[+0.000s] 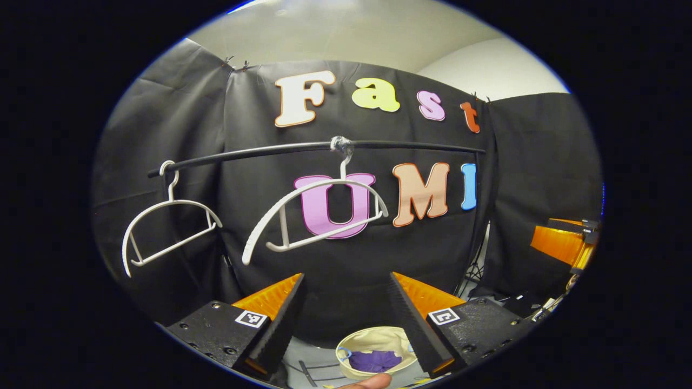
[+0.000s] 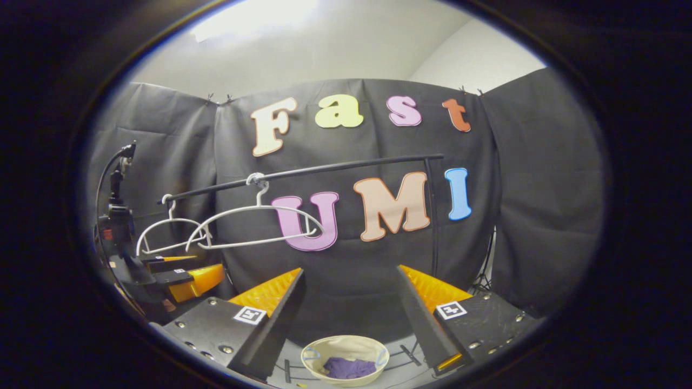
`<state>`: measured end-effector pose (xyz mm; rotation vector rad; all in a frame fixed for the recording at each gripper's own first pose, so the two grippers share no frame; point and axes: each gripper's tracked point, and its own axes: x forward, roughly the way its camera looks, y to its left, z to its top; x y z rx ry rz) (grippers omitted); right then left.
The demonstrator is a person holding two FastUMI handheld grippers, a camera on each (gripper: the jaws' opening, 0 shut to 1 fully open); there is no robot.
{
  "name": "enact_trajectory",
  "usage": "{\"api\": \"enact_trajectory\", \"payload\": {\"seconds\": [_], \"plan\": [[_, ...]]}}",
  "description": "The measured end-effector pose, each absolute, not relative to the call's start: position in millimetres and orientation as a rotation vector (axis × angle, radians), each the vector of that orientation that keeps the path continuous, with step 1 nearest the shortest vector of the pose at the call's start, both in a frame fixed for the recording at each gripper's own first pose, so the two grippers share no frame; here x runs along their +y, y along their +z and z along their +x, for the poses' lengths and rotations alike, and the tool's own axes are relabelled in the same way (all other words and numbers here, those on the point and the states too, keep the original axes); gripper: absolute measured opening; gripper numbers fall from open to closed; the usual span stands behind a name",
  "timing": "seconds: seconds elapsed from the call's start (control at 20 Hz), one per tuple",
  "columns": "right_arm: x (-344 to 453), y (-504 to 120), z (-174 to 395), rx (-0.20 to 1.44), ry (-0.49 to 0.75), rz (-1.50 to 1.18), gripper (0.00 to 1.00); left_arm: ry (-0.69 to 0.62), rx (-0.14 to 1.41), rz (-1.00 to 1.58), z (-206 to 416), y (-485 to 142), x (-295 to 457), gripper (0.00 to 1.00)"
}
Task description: Grasp the clothes on the hanger with both hands and then place them into the laundry hamper below.
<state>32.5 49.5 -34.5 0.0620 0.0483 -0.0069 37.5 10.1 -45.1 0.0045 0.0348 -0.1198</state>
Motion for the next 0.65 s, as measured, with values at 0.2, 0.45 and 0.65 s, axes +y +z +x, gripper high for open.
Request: {"api": "enact_trajectory", "payload": {"seconds": [0.2, 0.45, 0.65], "plan": [[48, -26, 37, 0.035, 0.009, 0.083, 0.92, -0.16, -0.043, 0.058, 41, -30, -8, 0.94], [34, -13, 41, 0.004, 0.047, 0.098, 1.0, -0.145, -0.051, 0.022, 46, -21, -33, 0.94], [9, -3, 42, -0.022, 0.066, 0.094, 0.98, -0.075, -0.008, 0.046, 51, -22, -42, 0.94]]}}
